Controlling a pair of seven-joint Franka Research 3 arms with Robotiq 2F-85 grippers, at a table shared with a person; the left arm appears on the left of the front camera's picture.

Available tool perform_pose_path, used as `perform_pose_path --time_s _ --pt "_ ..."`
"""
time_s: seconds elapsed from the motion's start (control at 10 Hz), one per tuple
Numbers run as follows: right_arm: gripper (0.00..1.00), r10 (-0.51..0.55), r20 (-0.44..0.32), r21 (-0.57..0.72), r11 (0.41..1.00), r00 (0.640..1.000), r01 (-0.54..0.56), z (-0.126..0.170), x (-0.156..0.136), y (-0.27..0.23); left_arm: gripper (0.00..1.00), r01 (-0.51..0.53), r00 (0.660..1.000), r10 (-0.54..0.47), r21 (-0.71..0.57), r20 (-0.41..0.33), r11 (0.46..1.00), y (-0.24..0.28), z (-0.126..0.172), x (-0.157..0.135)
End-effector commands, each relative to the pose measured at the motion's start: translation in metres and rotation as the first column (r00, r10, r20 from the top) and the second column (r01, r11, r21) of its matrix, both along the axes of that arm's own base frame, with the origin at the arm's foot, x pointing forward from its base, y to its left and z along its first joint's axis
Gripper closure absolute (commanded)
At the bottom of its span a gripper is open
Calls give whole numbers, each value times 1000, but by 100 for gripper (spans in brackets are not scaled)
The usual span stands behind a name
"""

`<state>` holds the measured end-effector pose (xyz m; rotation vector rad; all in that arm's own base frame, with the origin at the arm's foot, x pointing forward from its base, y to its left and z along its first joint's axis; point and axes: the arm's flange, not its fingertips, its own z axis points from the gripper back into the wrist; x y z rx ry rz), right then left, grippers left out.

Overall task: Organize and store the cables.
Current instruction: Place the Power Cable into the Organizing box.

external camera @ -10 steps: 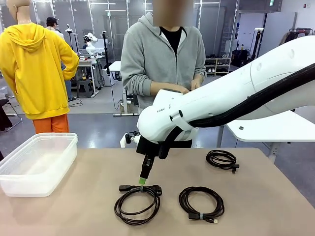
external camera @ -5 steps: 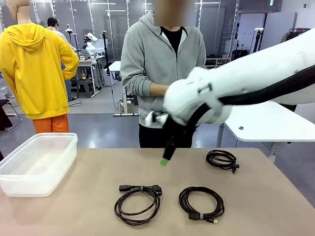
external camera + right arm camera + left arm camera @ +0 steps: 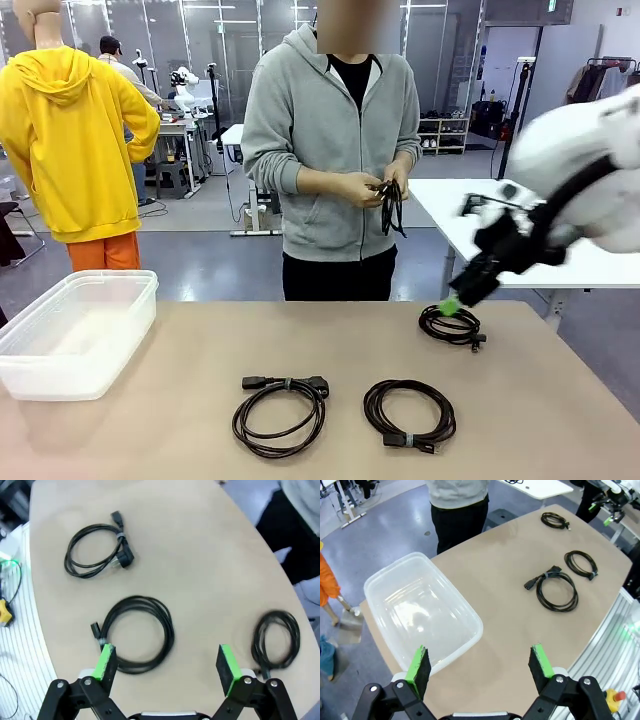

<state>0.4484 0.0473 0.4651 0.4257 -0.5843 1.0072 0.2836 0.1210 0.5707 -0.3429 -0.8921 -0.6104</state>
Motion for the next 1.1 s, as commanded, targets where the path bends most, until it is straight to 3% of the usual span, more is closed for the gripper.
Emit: perform_pose_path --time_s 0.0,0.2,0.4,0.6,0.7,1.0 --pt "0 -61 57 39 997 996 59 -12 -41 -33 0 12 1000 -12 -5 4 1000 -1 0 1" --pt "0 -155 92 133 981 984 142 -21 -87 -82 0 12 1000 -12 -5 4 1000 -1 0 1" --pt "0 -187 139 221 963 973 153 -36 -115 -119 0 12 1000 -12 -5 4 1000 -1 0 1" --pt "0 -212 159 300 941 964 157 -51 -98 -135 0 12 1000 -12 -5 4 1000 -1 0 1" --pt "0 -212 107 201 961 972 187 -14 -88 -135 0 12 1000 -12 -5 4 1000 -1 0 1" --pt "0 -212 107 201 961 972 187 -14 -88 -135 0 12 1000 -12 -5 4 1000 -1 0 1"
